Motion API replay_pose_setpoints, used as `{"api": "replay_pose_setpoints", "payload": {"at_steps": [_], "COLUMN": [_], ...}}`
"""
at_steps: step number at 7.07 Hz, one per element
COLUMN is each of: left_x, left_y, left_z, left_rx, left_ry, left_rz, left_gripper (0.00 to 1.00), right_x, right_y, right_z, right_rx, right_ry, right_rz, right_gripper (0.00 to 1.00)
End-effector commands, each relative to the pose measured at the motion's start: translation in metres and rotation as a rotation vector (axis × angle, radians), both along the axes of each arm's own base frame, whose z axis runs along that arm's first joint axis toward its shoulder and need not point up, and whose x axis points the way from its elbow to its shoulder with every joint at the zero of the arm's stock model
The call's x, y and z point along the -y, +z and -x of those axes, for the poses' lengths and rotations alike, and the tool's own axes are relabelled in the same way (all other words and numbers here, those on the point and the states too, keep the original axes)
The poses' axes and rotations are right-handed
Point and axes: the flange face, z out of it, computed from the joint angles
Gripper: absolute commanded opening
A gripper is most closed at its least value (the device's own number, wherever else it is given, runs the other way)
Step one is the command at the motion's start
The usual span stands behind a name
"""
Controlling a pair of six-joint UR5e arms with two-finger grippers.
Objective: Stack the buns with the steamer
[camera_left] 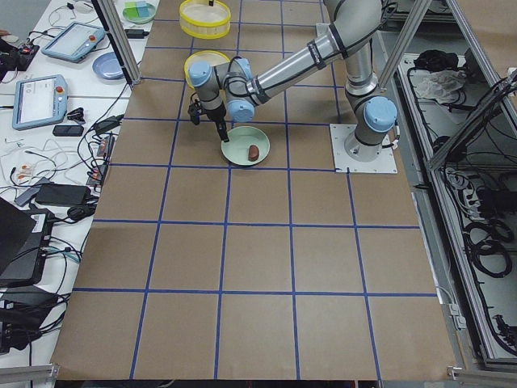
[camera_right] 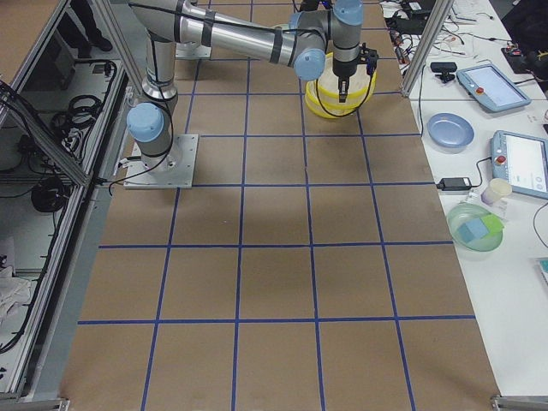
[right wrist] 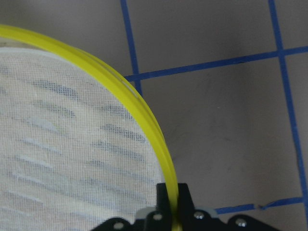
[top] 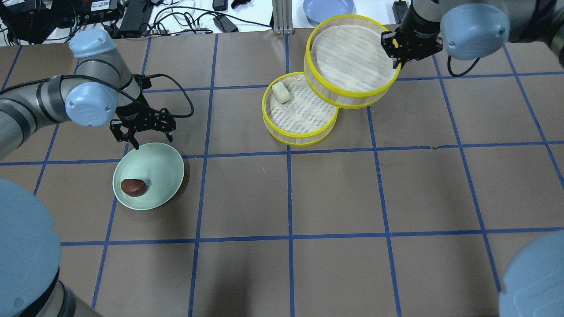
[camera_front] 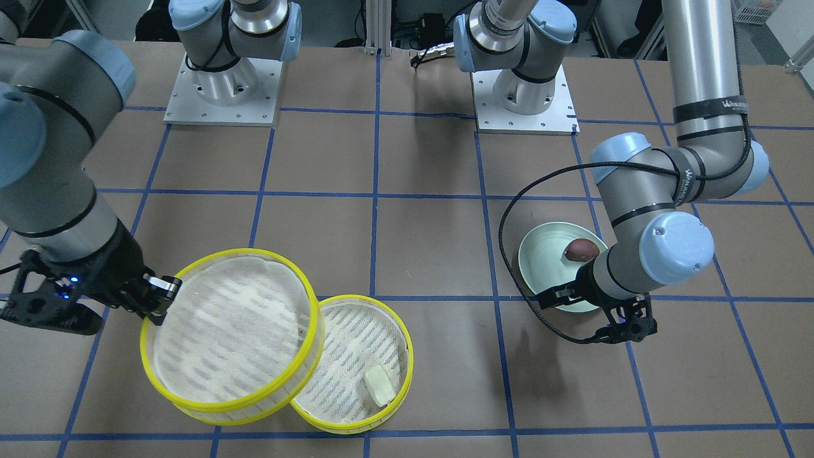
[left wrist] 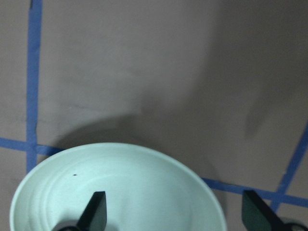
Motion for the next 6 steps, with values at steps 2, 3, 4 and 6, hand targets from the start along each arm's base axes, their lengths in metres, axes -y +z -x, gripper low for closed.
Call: {"api": "replay_pose_setpoints", "payload": {"at_steps": [2, 3, 4, 6], "left_x": [-0.035, -0.046, -0.049, -0.057], "left_y": [-0.029, -0.034, -0.035, -0.047], "left_z": [-0.031, -0.028, -0.029, -0.027], "left_rx": [-0.007, -0.035, -0.041, -0.055], "left_ry": [-0.056, -0.058, -0.054, -0.057], "left_rz": [-0.157, -0.24, -0.262, -0.307], "left_gripper": [1.0, 1.0, 1.0, 1.0], "right_x": [-0.006, -0.002, 0.011, 0.019], "right_y": [-0.064, -0.071, -0.086, -0.093], "right_z": [-0.107, -0.11, -0.111, -0.106], "right_rx": [-0.041, -0.037, -0.033, -0.082], "right_ry": [-0.035, -0.036, -0.034, -0.031], "right_rz": [-0.062, -0.057, -0.017, 0.006], "right_gripper": [0.0, 0.0, 0.0, 0.0]}}
